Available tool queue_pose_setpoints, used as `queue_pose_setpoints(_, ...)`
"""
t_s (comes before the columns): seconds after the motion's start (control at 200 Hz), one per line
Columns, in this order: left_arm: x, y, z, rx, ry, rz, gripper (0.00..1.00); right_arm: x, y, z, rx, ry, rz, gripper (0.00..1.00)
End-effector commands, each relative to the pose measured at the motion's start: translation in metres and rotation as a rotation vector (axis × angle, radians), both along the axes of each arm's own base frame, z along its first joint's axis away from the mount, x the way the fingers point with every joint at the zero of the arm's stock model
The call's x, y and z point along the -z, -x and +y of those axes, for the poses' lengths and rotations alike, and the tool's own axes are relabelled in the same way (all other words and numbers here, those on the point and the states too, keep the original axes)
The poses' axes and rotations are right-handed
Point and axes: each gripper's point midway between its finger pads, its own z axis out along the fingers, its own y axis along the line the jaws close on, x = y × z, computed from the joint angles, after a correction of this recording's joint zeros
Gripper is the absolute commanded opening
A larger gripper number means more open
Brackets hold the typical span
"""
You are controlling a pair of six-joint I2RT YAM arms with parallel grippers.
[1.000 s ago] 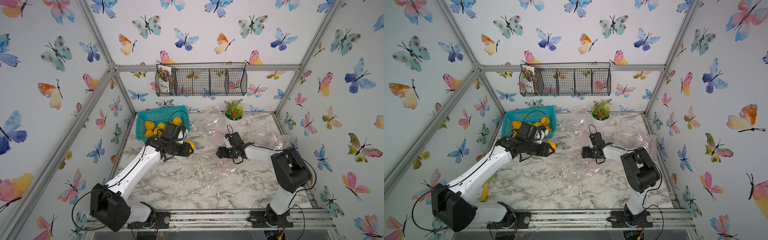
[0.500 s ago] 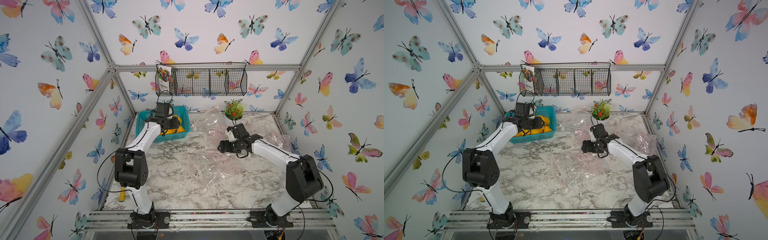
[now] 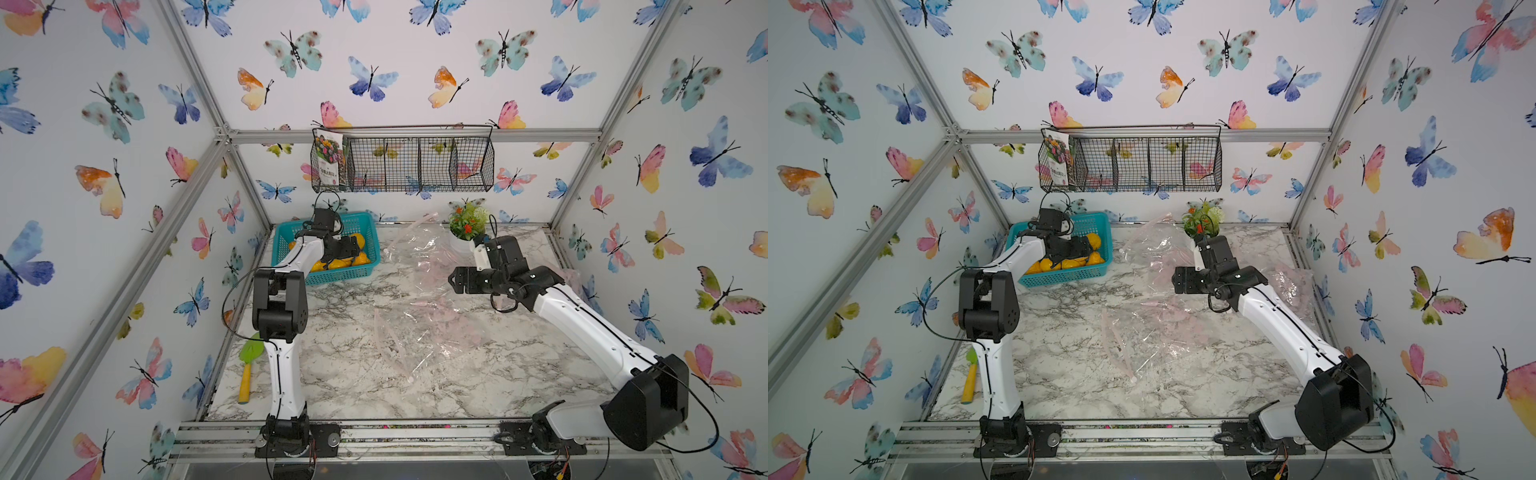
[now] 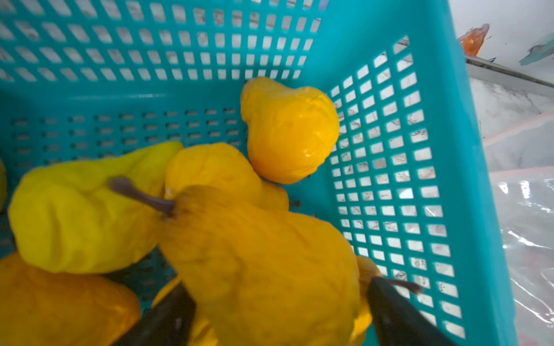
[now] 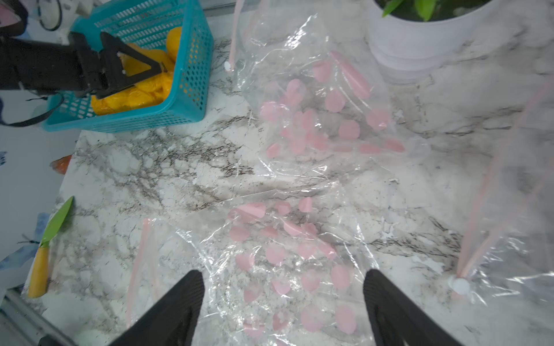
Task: Open the zip-top bag and take out the pear
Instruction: Place the pear in the basket, then reset both arms
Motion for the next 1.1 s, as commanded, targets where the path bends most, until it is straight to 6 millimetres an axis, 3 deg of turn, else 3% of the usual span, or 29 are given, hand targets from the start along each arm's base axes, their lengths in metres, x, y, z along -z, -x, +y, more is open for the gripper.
queue_pose_setpoints(0.0, -0.047, 0.014, -0.003, 0.028, 0.020, -0.072, 0.99, 0.013, -0.009, -0.041, 0.106, 0.115, -0.038, 0.92)
queue_pose_setpoints(0.04, -0.051, 0.018, -0.002, 0.026, 0.013, -0.079, 0.99, 0.017, -0.014, -0.053, 0.132, 0.120, -0.048, 0.93)
queue_pose_setpoints(0.07, -0.068, 0.023, 0.000, 0.021, 0.010, -0.115, 0.99, 0.019, -0.017, -0.062, 0.148, 0.121, -0.057, 0.94)
queue_pose_setpoints(0.225, -0.104, 0.048, 0.015, -0.024, -0.031, -0.238, 0.99, 0.030, -0.031, -0.106, 0.258, 0.165, -0.153, 0.96)
queue_pose_setpoints(0.35, -0.112, 0.078, 0.034, -0.104, -0.073, -0.331, 0.99, 0.037, -0.034, -0.135, 0.340, 0.262, -0.254, 0.98)
queue_pose_setpoints(0.496, -0.094, 0.113, 0.061, -0.221, -0.144, -0.408, 0.99, 0.046, -0.028, -0.156, 0.405, 0.342, -0.383, 1.00)
queue_pose_setpoints(0.521, -0.084, 0.121, 0.065, -0.234, -0.158, -0.404, 0.99, 0.047, -0.027, -0.159, 0.415, 0.349, -0.404, 1.00)
queue_pose_setpoints(0.526, -0.089, 0.120, 0.065, -0.237, -0.156, -0.421, 0.99, 0.047, -0.028, -0.159, 0.417, 0.349, -0.412, 1.00)
queue_pose_setpoints(0.641, -0.057, 0.147, 0.082, -0.281, -0.229, -0.434, 0.99, 0.058, -0.022, -0.170, 0.456, 0.380, -0.492, 0.99)
queue_pose_setpoints(0.806, -0.014, 0.167, 0.100, -0.300, -0.349, -0.468, 0.99, 0.082, -0.023, -0.177, 0.486, 0.408, -0.531, 0.99)
queue_pose_setpoints(0.886, 0.003, 0.172, 0.096, -0.264, -0.349, -0.490, 0.99, 0.094, -0.024, -0.179, 0.500, 0.413, -0.531, 0.99)
queue_pose_setpoints(1.041, -0.019, 0.177, 0.092, -0.226, -0.314, -0.666, 0.99, 0.092, -0.030, -0.175, 0.472, 0.409, -0.602, 0.99)
queue_pose_setpoints(1.096, -0.023, 0.177, 0.099, -0.255, -0.309, -0.687, 0.99, 0.085, -0.030, -0.174, 0.470, 0.392, -0.665, 0.99)
